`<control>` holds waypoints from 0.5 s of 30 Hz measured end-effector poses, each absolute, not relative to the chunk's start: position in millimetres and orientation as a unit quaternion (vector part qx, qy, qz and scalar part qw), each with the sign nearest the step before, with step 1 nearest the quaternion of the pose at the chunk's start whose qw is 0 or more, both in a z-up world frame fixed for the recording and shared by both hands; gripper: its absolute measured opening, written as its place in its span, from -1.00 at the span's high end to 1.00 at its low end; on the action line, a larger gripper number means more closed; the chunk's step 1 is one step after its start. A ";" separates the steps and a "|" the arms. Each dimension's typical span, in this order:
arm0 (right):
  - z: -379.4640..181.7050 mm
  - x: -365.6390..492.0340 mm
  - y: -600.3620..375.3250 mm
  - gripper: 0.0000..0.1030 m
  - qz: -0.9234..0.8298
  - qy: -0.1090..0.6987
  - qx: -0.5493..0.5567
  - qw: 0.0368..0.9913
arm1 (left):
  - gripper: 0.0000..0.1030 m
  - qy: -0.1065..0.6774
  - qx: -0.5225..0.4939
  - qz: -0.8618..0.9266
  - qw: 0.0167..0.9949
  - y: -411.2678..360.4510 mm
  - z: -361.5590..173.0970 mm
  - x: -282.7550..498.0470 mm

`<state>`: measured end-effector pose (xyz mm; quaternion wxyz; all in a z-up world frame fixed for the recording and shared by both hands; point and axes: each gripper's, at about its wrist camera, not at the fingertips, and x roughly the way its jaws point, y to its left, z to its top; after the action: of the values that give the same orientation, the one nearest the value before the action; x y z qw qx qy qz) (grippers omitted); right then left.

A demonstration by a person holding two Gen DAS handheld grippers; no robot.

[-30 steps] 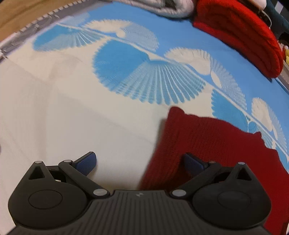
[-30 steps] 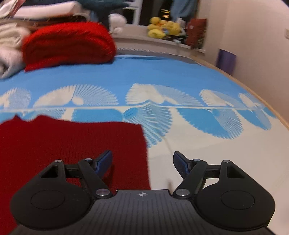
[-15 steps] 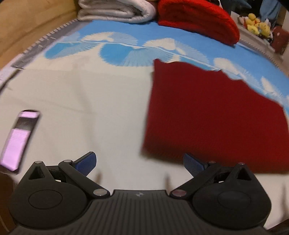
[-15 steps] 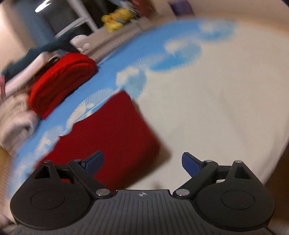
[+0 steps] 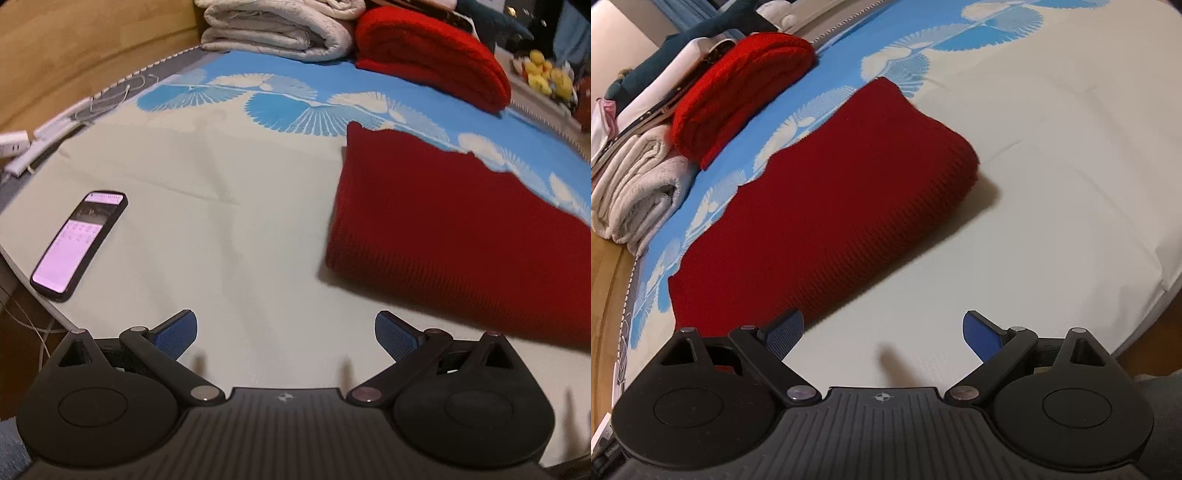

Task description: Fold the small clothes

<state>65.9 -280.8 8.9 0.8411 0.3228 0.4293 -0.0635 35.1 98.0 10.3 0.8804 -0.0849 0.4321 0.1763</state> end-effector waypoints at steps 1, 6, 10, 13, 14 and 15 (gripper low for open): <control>7.7 65.0 -285.1 -0.82 -0.069 0.429 0.330 0.838 | -0.99 0.433 -0.082 0.174 0.881 96.5 9.4 34.9; 1.3 65.7 -299.3 -0.82 -0.094 0.430 0.358 0.823 | -0.99 0.436 -0.078 0.174 0.879 93.1 5.6 38.2; -1.6 66.9 -304.4 -0.82 -0.096 0.429 0.357 0.824 | -0.99 0.437 -0.074 0.170 0.880 89.6 4.3 40.5; -1.7 69.8 -302.0 -0.82 -0.092 0.430 0.351 0.826 | -0.99 0.438 -0.069 0.167 0.881 87.3 3.1 42.6; -1.7 70.5 -300.9 -0.82 -0.091 0.431 0.350 0.827 | -0.99 0.438 -0.068 0.166 0.881 86.5 2.7 42.7; -1.5 70.9 -300.5 -0.82 -0.091 0.432 0.349 0.827 | -0.99 0.438 -0.067 0.166 0.881 85.9 2.5 42.8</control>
<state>70.9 -300.5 -1.5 0.8267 0.3485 0.4323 -0.0906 42.8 85.9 2.5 0.8810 -0.0673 0.4379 0.1660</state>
